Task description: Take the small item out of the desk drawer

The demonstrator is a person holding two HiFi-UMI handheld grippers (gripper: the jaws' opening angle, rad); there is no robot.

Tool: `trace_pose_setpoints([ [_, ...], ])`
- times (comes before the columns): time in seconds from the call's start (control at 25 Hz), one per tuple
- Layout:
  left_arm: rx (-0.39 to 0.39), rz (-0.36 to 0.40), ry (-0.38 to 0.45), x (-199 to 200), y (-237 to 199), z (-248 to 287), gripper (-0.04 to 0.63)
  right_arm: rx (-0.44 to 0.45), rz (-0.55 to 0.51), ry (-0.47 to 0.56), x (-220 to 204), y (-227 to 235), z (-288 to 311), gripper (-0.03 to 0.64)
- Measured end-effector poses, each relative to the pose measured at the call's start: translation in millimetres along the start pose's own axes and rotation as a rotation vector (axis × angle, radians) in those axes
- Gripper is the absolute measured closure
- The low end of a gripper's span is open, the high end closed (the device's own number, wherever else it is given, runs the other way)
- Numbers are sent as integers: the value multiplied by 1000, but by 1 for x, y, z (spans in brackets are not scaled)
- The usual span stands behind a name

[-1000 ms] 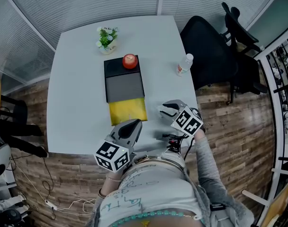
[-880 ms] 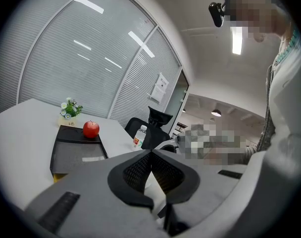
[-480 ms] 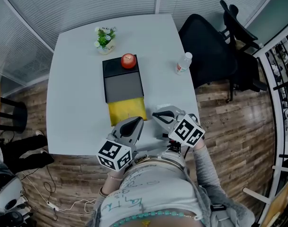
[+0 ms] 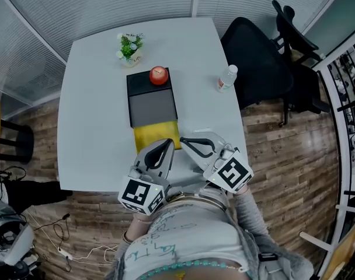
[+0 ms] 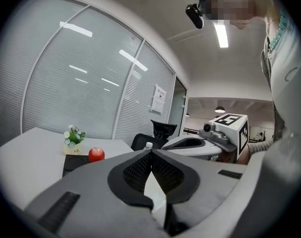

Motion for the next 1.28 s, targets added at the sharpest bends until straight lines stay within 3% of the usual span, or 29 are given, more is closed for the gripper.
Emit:
trace_pose_setpoints([
  [0.28,30,51,96,35,-2,1,597,-89,-90,118,43,5,-4,614],
  [0.64,63,96,162,58,-3,-1,597,-144,-137,137,62,2,-5,614],
  [1.28,71,72,131,42,-6,2,597,-153,-130,84,48,4,0,614],
])
Point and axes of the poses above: the fingertips, and each gripper's own axes: z forward along the fingers, y to its right, x out of its top, the point moved 1 cm from there along -z, backward along the fingers, and after that the axes turned 9 degrees about x, right-handed, at the moved point
